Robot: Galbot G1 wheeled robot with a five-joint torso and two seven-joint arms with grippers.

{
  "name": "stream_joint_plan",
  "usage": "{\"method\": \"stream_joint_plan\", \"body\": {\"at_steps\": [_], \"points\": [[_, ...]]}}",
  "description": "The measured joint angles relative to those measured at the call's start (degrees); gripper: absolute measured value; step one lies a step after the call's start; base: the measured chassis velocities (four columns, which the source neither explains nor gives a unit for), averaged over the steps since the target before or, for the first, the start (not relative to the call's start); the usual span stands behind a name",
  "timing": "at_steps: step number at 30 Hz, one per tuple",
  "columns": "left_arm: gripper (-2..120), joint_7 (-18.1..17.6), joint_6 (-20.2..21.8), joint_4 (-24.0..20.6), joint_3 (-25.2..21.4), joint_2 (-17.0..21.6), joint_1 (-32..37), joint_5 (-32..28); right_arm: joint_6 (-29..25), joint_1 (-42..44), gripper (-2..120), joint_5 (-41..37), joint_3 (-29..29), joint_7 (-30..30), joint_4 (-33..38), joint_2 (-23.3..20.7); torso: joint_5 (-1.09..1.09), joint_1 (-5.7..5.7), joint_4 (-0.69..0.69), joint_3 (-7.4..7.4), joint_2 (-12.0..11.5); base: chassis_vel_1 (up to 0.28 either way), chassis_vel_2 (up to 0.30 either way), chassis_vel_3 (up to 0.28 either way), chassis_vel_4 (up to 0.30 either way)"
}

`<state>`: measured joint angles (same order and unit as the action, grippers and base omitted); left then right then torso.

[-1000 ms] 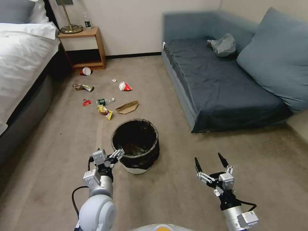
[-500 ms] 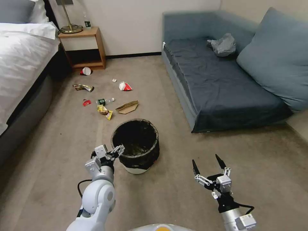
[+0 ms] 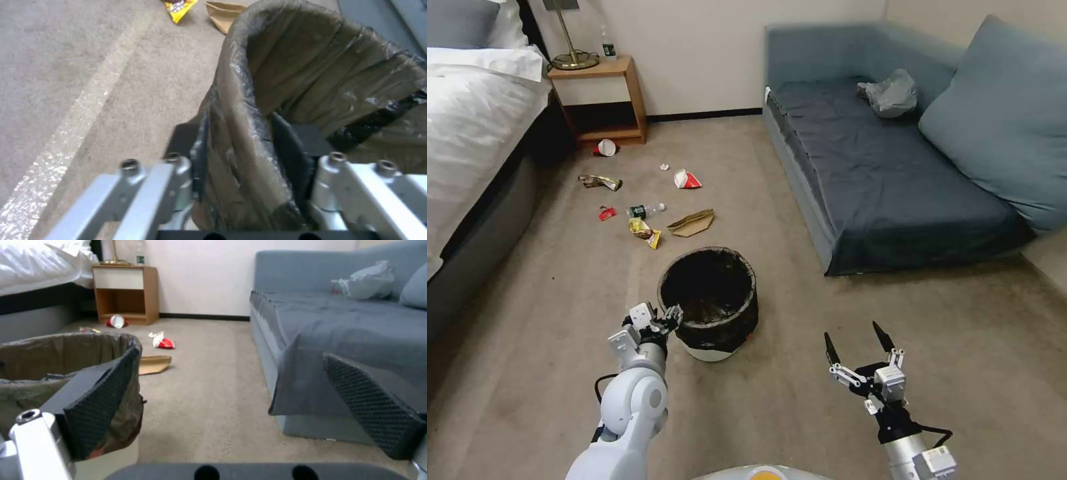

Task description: Pick up the trash can from the floor.

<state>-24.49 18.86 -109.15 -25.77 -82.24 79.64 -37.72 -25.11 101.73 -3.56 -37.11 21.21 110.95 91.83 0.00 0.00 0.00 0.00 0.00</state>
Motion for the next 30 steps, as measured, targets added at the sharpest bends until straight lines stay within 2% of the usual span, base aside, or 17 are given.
{"method": "stream_joint_plan", "body": {"at_steps": [1,3,4,6,9,16,18,19,21,30], "points": [[35,0.0,0.0,0.0,0.0,0.0,0.0,0.0,0.0,0.0,100,0.0,0.0,0.0,0.0,0.0,0.00,0.00,0.00,0.00,0.0,0.000,0.000,0.000,0.000],[22,0.2,-0.8,0.4,0.0,-0.2,0.3,0.0,-0.1,0.0,100,-0.2,-0.1,0.1,-0.2,-0.2,0.00,0.00,0.01,0.00,0.0,0.000,0.000,0.000,0.000],[22,0.2,-0.8,0.4,0.0,-0.2,0.3,0.0,-0.1,0.0,100,-0.2,-0.1,0.1,-0.2,-0.2,0.00,0.00,0.01,0.00,0.0,0.000,0.000,0.000,0.000],[12,0.6,-1.7,0.7,0.1,-0.4,0.8,0.4,-0.1,0.0,100,-0.3,-0.1,0.2,-0.2,-0.2,0.00,0.00,0.01,0.00,0.0,0.000,0.000,0.000,0.000],[7,1.0,-2.5,0.8,0.2,-0.6,1.1,0.8,-0.1,-0.1,100,-0.3,-0.1,0.3,-0.2,-0.3,-0.01,0.00,-0.01,0.00,0.0,0.000,0.000,0.000,0.000],[6,0.9,-4.9,0.3,0.0,-0.4,1.8,2.3,-0.3,0.0,100,-0.3,0.0,0.8,-0.2,-0.4,-0.01,0.00,0.00,0.00,0.0,0.000,0.000,0.000,0.000],[6,1.2,-8.2,-1.0,0.1,-0.3,2.6,3.7,-0.4,0.1,100,-0.2,0.0,0.9,-0.2,-0.4,-0.01,0.00,0.00,0.00,0.0,0.000,0.000,0.000,0.000],[6,1.2,-8.2,-1.0,0.1,-0.3,2.6,3.7,-0.4,0.1,100,-0.2,0.0,0.9,-0.2,-0.4,-0.01,0.00,0.00,0.00,0.0,0.000,0.000,0.000,0.000],[6,2.5,-10.5,-3.4,0.2,-0.1,3.9,4.1,-0.5,0.1,100,-0.1,0.1,0.9,-0.2,-0.4,0.01,0.00,0.02,0.00,0.0,0.000,0.000,0.000,0.000],[6,6.5,-12.8,-9.6,1.4,0.8,7.6,8.8,-0.8,0.1,100,-0.1,-0.2,0.2,0.3,-0.2,0.00,0.00,0.00,0.00,0.0,0.000,0.000,0.000,0.000]]}}
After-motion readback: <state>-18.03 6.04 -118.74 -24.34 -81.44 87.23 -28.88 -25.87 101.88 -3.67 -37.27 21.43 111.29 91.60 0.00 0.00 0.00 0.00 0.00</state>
